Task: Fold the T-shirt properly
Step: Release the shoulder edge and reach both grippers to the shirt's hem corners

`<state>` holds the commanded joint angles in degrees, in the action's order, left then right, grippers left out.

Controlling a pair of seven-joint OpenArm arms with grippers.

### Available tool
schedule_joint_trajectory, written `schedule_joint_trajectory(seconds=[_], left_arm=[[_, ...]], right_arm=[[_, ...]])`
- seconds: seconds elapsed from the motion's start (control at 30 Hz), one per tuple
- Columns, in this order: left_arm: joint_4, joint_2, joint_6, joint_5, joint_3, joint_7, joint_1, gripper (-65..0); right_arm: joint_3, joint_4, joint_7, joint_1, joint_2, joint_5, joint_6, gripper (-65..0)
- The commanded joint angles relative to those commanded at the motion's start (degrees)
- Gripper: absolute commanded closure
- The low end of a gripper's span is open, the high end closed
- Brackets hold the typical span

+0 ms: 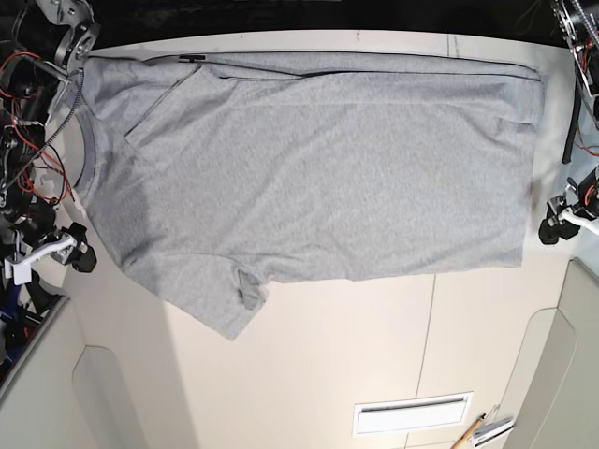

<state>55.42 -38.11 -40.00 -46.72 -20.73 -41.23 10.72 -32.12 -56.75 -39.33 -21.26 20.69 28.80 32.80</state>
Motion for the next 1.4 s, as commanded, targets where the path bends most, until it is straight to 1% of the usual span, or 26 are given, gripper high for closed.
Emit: schedule_joint_trajectory(seconds=[0.07, 0.13, 0.2, 0.33, 0.4, 0.47, 0.53, 0.63, 0.7, 0.83, 0.97, 1.03, 1.07, 1.1, 1.17, 1.2, 1.23, 1.33, 1.4], left_arm=[[-4.35, 0.00, 0.00, 3.50, 2.08, 2.97, 2.99, -42.6], [-7.80, 0.02, 0.00, 5.20, 3.78, 4.96, 5.05, -42.6], [-10.36, 0.22, 0.00, 5.20, 5.57, 5.11, 6.27, -42.6], [-11.19, 1.27, 0.00, 5.11, 8.90, 5.42, 6.23, -42.6], [-11.19, 1.86, 0.00, 3.65, 9.97, 5.18, 6.25, -42.6], [-11.19, 2.89, 0.00, 3.72, 9.97, 4.92, 6.25, -42.6], [-11.19, 3.91, 0.00, 3.69, 9.97, 4.79, 6.25, -42.6], [-11.19, 5.18, 0.00, 3.69, 9.97, 4.76, 6.25, -42.6], [-11.17, 5.60, 0.00, 3.72, 9.97, 4.79, 6.27, -42.6], [-11.17, 5.60, 0.00, 3.56, 9.97, 4.79, 6.27, -42.6], [-11.17, 5.75, 0.00, 2.62, 9.97, 4.74, 6.27, -42.6], [-11.17, 5.92, 0.00, 2.60, 9.97, 3.80, 6.27, -42.5], [-11.17, 5.92, 0.00, 2.58, 9.97, 3.48, 6.25, -42.5], [-11.17, 5.88, 0.00, 2.60, 9.97, 3.34, 6.25, -42.5], [-11.17, 5.88, 0.00, 2.58, 9.97, 2.56, 6.25, -41.1], [-11.17, 5.88, 0.00, 2.54, 9.97, 2.29, 6.25, -38.2], [-11.17, 5.88, 0.00, 2.56, 9.97, 2.23, 6.25, -33.2], [-11.13, 5.88, 0.00, 2.38, 9.94, 2.25, 6.27, -11.1], [-11.13, 5.86, 0.00, 2.19, 9.94, 2.43, 6.40, -0.1]], right_arm=[[0.00, 0.50, 0.52, 0.04, 0.42, -1.38, 0.00, -32.1], [0.02, 0.98, 0.96, 0.04, 0.57, -1.90, 0.00, -32.1], [0.02, 1.84, 1.20, 0.02, 0.55, -1.86, 0.00, -32.1], [0.02, 4.83, 2.25, 0.04, 0.39, -2.27, 0.02, -32.1], [0.39, 6.54, 2.25, 0.04, 0.42, -2.27, 0.09, -32.1], [1.03, 7.65, 2.21, 0.20, 0.39, -2.27, 0.48, -32.1], [2.16, 8.02, 2.21, 0.17, 0.39, -2.19, 0.48, -32.1], [5.42, 8.02, 1.38, 0.17, 0.39, -0.04, 0.94, -32.1], [8.35, 8.02, 0.66, 0.15, 0.33, 1.90, 1.05, -32.1], [12.92, 8.02, 0.50, 0.15, -0.26, 3.56, 1.05, -32.1], [13.51, 8.00, 0.26, 0.15, -2.05, 3.56, 1.07, -31.8], [13.51, 8.00, 0.07, 0.13, -3.02, 3.56, 1.09, -31.8], [13.51, 8.00, 0.07, 0.13, -3.41, 3.56, 1.07, -30.2], [13.51, 8.00, 0.07, 0.13, -3.72, 3.56, 1.07, -25.8], [13.49, 8.00, 0.09, 0.13, -3.91, 3.54, 1.07, -14.3], [13.49, 8.00, 0.11, 0.13, -3.89, 3.56, 1.07, -10.2], [13.49, 8.00, 0.11, 0.00, -3.87, 3.54, 1.07, -7.7], [13.49, 7.72, 0.09, -0.02, -3.87, 3.54, 1.07, 0.0], [13.49, 7.69, 0.09, -0.02, -3.87, 3.54, 1.07, 0.0]])
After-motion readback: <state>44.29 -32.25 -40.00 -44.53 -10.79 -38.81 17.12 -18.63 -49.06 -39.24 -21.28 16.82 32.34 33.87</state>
